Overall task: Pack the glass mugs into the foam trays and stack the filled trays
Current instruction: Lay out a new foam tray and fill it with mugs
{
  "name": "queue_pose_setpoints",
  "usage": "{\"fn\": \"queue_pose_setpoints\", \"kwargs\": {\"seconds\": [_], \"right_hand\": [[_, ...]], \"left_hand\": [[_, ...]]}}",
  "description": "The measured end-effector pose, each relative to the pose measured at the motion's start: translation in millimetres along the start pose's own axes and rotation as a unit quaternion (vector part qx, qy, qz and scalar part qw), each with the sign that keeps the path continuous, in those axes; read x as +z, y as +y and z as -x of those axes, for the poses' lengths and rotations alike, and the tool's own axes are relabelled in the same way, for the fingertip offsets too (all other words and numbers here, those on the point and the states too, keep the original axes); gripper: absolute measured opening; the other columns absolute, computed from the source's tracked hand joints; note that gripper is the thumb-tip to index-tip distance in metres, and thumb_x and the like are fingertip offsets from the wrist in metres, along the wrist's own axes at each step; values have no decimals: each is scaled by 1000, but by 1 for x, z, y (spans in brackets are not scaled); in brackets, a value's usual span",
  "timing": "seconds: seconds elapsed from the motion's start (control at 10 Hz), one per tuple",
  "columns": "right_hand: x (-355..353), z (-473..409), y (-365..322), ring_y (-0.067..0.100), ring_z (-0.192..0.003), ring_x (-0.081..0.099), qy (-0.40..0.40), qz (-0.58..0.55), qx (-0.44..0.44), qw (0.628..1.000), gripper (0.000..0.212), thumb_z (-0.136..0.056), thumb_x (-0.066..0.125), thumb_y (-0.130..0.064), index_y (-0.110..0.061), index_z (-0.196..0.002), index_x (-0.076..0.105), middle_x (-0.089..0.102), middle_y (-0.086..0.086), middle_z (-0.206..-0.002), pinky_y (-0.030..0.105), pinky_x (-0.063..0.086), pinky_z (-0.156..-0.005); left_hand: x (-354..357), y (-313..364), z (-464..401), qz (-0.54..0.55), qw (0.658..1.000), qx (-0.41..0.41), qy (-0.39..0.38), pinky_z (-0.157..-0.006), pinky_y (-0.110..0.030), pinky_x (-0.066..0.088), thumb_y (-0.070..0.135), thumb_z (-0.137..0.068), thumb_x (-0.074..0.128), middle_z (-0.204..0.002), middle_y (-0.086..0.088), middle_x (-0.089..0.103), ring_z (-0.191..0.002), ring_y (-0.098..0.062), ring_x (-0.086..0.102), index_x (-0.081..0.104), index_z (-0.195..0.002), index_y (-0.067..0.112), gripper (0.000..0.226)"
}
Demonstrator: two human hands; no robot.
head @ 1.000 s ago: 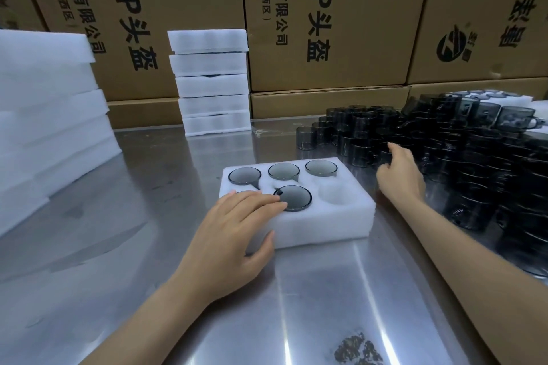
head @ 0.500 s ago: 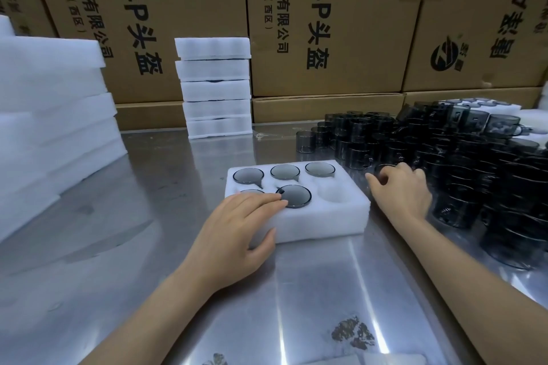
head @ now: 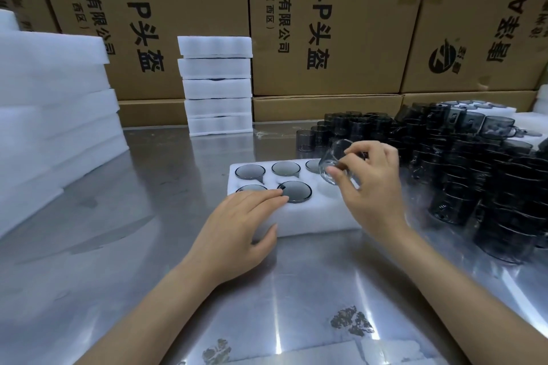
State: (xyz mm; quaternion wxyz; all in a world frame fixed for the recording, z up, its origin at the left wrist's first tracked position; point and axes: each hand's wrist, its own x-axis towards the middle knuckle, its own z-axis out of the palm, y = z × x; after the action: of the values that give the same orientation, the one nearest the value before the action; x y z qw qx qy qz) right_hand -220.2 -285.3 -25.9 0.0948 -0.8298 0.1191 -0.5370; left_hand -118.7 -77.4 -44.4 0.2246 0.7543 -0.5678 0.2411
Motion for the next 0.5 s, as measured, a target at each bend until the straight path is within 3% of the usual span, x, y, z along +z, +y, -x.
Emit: {"fn": "queue_pose_setpoints", "kwargs": {"seconds": [0.1,0.2,0.3,0.4,0.5], "right_hand": [[3,3,3,25,-111,50,-78,-59,29,995,9,-86,67,-18,-12,-80,64,51,3,-125,34,42,-75],[2,6,7,17,-120,49,-124,-76,38,989,2,-89,62,-16,-18,-90,63,46,-5,-139,33,42,-80],[-1,6,7,15,-125,44,-140,-63,25,988,14,-89,60,-16,-22,-102,61,48,-11,-137,27,35,-87],[-7,4,5,5,-127,39,-171,-96,43,980,32,-89,59,-11,-27,-117,56,43,-22,-135,3,27,-88],[-13,4,8,4,-123,41,-206,-119,54,970,44,-90,58,-9,-30,-128,51,43,-22,-136,-2,30,-84]], "left_hand": [[0,1,0,0,1000,-5,-8,-97,-24,38,22,-82,60,-129,7,59,-114,-14,57,62,-124,18,42],[-1,1,0,1,1000,-4,-12,-97,-25,38,22,-82,59,-129,7,59,-114,-14,57,62,-124,17,42],[-2,1,0,3,1000,-2,-11,-96,-26,40,22,-83,59,-129,6,59,-114,-14,57,62,-124,17,42],[-2,1,0,6,1000,-1,-8,-95,-28,42,22,-83,59,-129,6,59,-113,-15,58,62,-124,17,42],[-1,1,-1,8,1000,2,-2,-95,-29,43,22,-82,60,-128,6,60,-113,-15,58,62,-123,17,41]]}}
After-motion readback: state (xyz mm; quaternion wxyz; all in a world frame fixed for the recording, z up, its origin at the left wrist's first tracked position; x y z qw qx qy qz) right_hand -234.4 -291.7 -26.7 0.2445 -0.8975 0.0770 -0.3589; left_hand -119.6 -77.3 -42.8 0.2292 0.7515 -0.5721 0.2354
